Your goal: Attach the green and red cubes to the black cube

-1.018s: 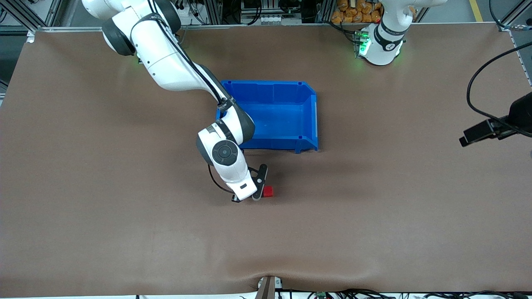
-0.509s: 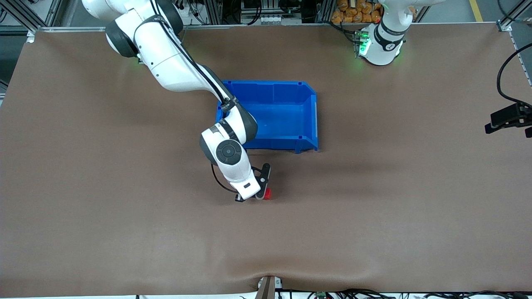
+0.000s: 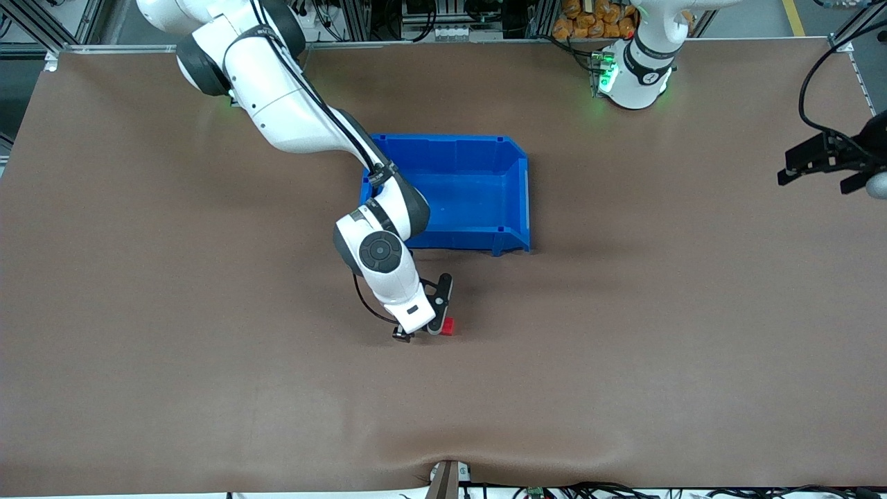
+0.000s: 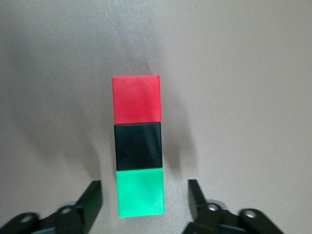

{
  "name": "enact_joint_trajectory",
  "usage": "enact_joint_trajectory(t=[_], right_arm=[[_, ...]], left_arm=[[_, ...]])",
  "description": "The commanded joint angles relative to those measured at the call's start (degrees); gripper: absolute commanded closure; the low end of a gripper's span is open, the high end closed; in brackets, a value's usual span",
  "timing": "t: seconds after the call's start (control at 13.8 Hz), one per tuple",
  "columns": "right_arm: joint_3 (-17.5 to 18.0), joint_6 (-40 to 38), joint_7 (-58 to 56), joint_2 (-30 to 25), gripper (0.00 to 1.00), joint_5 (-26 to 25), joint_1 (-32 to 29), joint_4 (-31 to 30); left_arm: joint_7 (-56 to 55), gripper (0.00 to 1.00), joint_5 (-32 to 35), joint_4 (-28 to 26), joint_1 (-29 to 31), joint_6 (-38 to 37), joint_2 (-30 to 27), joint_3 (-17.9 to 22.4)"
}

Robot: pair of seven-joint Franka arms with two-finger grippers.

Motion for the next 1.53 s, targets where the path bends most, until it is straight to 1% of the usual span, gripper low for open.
enact_joint_trajectory(t=[0.0,0.15,0.29,0.51,0.58,0.73,0.87,1.02,1.16,1.31,1.45], right_arm=[[-0.3,-0.1,1.6,1.3,0.00,-1.1,0.5,2.0],[-0.2,-0.6,1.6,0.7,0.00,-0.6,0.5,2.0],[-0.2,-1.7,4.1,-0.9,0.00,-0.2,-0.3,1.2],[-0.3,-8.0,10.1,-3.7,0.00,-0.3,-0.9,0.5],[-0.3,-9.8,12.1,-4.8,0.00,-0.2,-2.1,0.5],[-0.3,-12.8,14.3,-7.3,0.00,-0.2,-4.1,0.5],[-0.3,-17.0,16.1,-10.5,0.00,-0.2,-6.6,0.4],[-0.2,-20.1,22.5,-13.8,0.00,-0.1,-10.3,0.4],[-0.2,-22.9,23.6,-17.6,0.00,0.0,-14.1,0.2],[-0.2,-24.9,23.6,-22.9,0.00,0.1,-18.3,-2.2],[-0.2,-25.0,23.6,-29.3,0.00,0.1,-22.9,-7.1]], left_arm=[[0.0,0.00,2.1,0.3,0.1,1.7,-0.2,-1.0],[-1.3,0.00,1.8,2.2,0.7,1.7,0.1,-0.9],[-3.1,0.00,1.5,2.5,0.8,1.3,-0.1,-0.5],[-3.3,0.00,2.1,2.5,1.0,0.4,-0.5,-0.6],[-3.1,0.00,2.0,2.1,1.8,-2.3,-0.6,-0.6],[-3.1,0.00,1.5,2.4,1.7,-2.7,-0.7,-1.2],[-3.6,0.00,1.2,2.6,1.9,-2.6,-0.7,-2.8],[-3.8,0.00,1.1,2.6,2.2,-2.7,-0.7,-2.6],[-3.5,0.00,1.1,2.5,2.2,-2.6,-0.7,-2.6],[-3.6,0.00,1.0,2.5,2.2,-2.7,-0.7,-2.6],[-3.5,0.00,1.0,2.5,2.2,-2.7,-0.8,-2.5]])
